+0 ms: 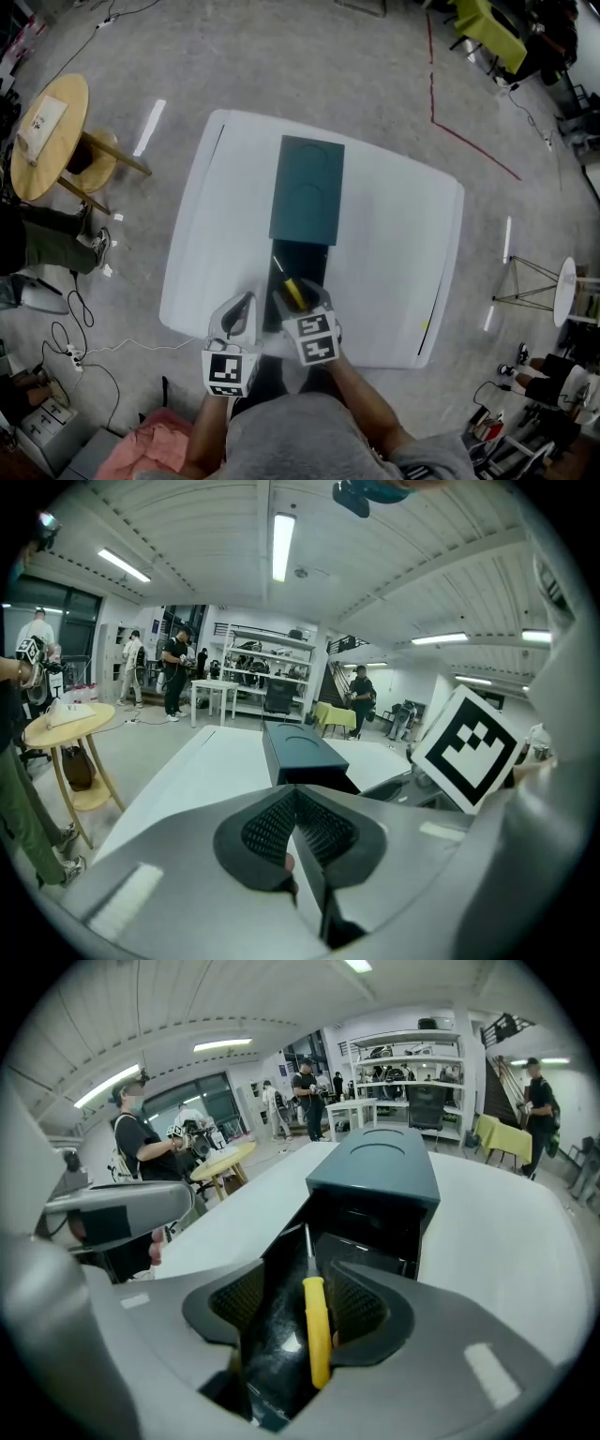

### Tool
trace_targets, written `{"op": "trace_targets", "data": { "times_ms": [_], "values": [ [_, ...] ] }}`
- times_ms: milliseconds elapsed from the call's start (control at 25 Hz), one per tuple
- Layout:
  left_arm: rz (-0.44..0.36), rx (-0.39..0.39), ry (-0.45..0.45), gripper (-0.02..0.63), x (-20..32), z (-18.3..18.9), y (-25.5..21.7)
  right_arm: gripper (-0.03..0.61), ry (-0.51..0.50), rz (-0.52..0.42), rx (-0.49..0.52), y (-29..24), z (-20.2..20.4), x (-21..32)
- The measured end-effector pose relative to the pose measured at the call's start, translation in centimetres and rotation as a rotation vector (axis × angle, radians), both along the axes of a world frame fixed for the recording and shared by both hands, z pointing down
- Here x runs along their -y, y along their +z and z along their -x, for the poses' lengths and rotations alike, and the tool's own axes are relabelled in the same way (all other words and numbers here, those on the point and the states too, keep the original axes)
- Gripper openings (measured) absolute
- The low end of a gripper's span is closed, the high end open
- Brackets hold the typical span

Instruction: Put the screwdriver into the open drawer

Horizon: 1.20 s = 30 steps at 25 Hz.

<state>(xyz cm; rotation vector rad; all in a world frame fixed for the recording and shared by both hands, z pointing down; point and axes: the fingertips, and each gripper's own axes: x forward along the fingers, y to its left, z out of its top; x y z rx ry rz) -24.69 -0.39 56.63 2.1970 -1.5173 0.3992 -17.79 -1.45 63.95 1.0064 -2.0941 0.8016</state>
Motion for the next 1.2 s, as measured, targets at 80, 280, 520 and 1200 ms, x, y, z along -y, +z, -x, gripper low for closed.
{"op": "trace_targets", "data": {
  "times_ms": [80,280,520,1200],
  "values": [
    [-0.005,0.0,0.004,0.012,0.0,-0.2,-0.2,0.229,-0.005,-0.003,0.021,-0.2,0.1,0.0],
    [-0.014,0.001,0.01,0.012,0.0,-0.5,-0.5,0.232,0.0,-0.023,0.03,-0.8,-0.3,0.2],
    [-0.039,0.007,0.019,0.012,0.2,-0.5,-1.7,0.23,0.014,-0.066,0.048,-2.3,-0.4,0.7],
    [-0.162,0.019,0.056,0.012,0.2,-1.8,-7.2,0.198,0.091,-0.21,0.089,-8.6,-2.6,0.8]
  ]
}}
